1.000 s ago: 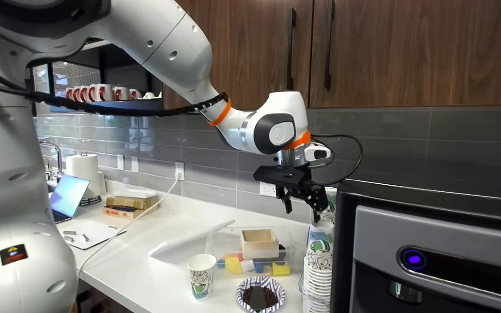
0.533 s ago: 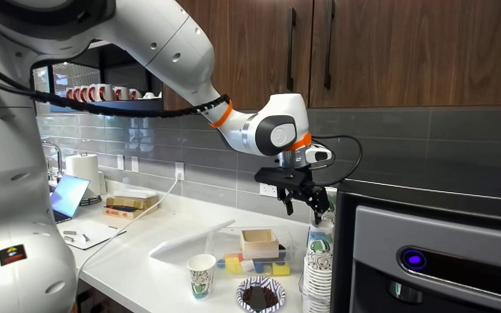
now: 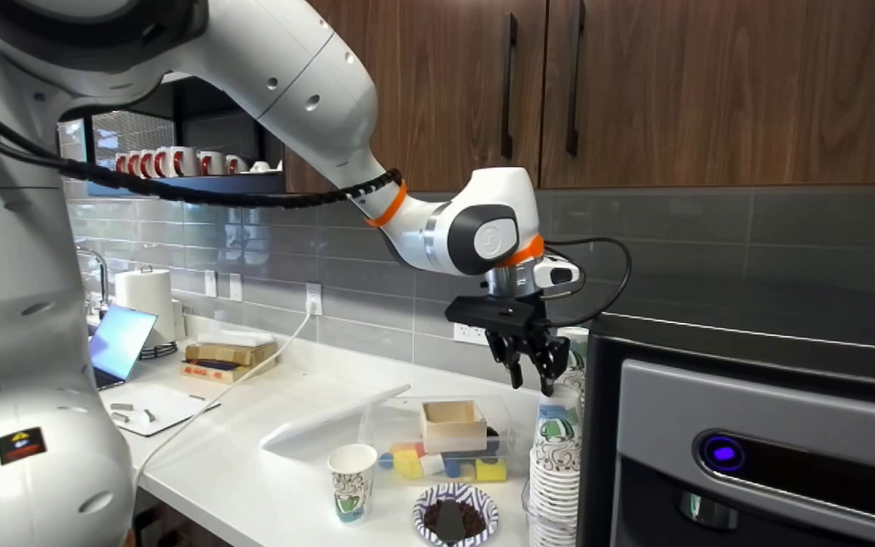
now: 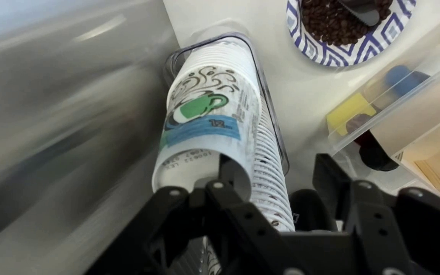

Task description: Move one cup from the stack to the left

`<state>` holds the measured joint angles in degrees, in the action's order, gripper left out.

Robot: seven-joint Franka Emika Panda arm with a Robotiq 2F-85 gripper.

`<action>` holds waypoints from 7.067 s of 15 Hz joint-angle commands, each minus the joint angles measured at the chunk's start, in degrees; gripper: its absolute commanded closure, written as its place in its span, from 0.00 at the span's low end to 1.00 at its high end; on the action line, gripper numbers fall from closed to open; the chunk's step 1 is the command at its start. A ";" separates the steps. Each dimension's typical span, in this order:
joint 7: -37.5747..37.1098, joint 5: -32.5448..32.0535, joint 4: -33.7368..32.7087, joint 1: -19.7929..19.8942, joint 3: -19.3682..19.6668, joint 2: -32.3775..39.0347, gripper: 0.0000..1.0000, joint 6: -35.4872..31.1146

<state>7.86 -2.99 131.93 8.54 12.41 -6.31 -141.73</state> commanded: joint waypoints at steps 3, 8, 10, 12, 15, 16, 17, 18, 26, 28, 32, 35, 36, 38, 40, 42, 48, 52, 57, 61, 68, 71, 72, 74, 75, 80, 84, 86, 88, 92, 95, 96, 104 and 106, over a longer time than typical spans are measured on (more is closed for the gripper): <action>-1.14 -1.37 -1.16 1.21 -0.50 0.70 0.89 -0.92; -2.48 -2.15 -1.80 1.79 -0.51 0.52 1.00 -0.33; -4.80 -4.15 -1.94 2.14 -0.76 0.22 0.99 -0.12; -7.26 -6.47 -2.32 2.44 -1.00 0.10 0.99 0.34; -10.40 -9.21 -2.85 2.61 -1.42 -0.26 0.99 1.22; -11.06 -9.83 -3.02 2.56 -1.53 -0.36 0.99 1.62; -11.62 -10.29 -3.22 2.47 -1.69 -0.61 0.99 2.43; -12.00 -10.61 -3.32 2.39 -1.85 -0.95 0.99 3.04; -13.54 -12.33 -4.24 2.31 -2.92 -3.60 0.99 6.35; -13.09 -11.86 -4.60 2.30 -2.91 -4.15 0.99 7.51; -12.90 -11.67 -5.44 2.26 -3.00 -5.17 0.99 9.74; -12.34 -11.23 -5.81 2.16 -2.97 -5.73 0.99 10.79; -11.96 -10.86 -5.96 2.07 -2.91 -5.94 0.99 11.20; -11.70 -10.59 -6.37 2.02 -2.88 -6.28 0.99 11.94; -11.33 -10.25 -7.00 1.89 -2.93 -6.88 0.99 13.29; -11.30 -10.32 -7.54 1.80 -3.16 -7.68 0.99 14.69; -12.09 -10.95 -8.74 1.51 -4.66 -10.47 0.99 17.82; -12.92 -11.66 -8.27 1.38 -6.15 -12.79 0.99 17.94; -12.72 -11.59 -8.21 1.25 -7.51 -13.95 0.99 17.77; -8.26 -8.20 -8.03 0.04 -6.17 -13.15 0.99 18.88; -0.19 -5.43 -4.29 -2.65 -6.53 -11.72 0.99 18.25; 1.86 -6.12 -2.95 -4.32 -7.63 -10.73 0.99 18.31; 2.70 -6.06 -2.66 -4.86 -7.88 -10.34 0.99 18.26; 4.52 -6.15 -1.72 -6.09 -8.66 -9.50 0.99 17.84; 5.86 -5.97 -1.32 -6.82 -8.96 -8.93 0.99 17.65; 12.22 -6.47 0.38 -10.71 -11.82 -5.58 0.99 16.11; 18.27 -7.17 2.71 -13.78 -14.36 -3.65 0.99 12.28; 21.03 -7.71 3.59 -15.09 -15.58 -2.66 0.99 10.33; 23.21 -8.26 4.31 -16.03 -16.58 -2.00 0.99 8.70; 26.88 -9.20 5.43 -17.49 -18.15 -0.41 0.99 5.16; 28.81 -9.36 4.72 -18.62 -19.69 1.53 0.99 5.89; 29.44 -9.25 4.35 -19.08 -20.21 1.70 0.99 6.80; 28.16 -9.24 0.99 -22.03 -24.59 3.22 0.99 17.59; 27.78 -9.07 -0.20 -22.58 -25.47 3.45 0.99 20.59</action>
<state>37.03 -11.89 134.50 -12.85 -11.89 -4.46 -126.28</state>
